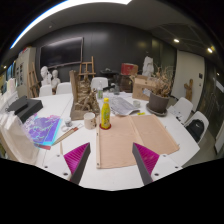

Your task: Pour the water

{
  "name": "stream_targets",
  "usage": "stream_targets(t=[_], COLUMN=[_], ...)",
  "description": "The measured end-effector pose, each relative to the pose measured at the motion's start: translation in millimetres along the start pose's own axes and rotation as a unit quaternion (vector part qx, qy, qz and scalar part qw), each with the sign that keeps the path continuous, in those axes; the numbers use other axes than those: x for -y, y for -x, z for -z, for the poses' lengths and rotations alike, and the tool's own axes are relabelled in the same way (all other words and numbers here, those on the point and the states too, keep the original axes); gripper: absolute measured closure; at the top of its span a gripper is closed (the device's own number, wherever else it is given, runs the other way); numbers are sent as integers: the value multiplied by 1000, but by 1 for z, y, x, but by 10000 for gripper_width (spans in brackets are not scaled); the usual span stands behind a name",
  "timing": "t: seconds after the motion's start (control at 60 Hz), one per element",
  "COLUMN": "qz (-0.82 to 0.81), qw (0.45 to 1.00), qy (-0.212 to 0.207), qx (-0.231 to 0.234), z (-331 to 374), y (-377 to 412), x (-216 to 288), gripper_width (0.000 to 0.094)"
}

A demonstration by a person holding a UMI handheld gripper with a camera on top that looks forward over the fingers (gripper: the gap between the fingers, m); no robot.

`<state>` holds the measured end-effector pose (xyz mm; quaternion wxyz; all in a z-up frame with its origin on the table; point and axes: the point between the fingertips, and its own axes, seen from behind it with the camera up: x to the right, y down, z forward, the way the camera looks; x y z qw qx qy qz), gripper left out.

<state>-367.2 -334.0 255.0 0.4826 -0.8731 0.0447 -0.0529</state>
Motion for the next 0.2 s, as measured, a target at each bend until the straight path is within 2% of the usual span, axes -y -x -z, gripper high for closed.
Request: stream_targets(t=[0.2], qz=[17], qw=[999], qy=[14], qx=[27], z=[4], y=[4], x=[-14], gripper_width=[73])
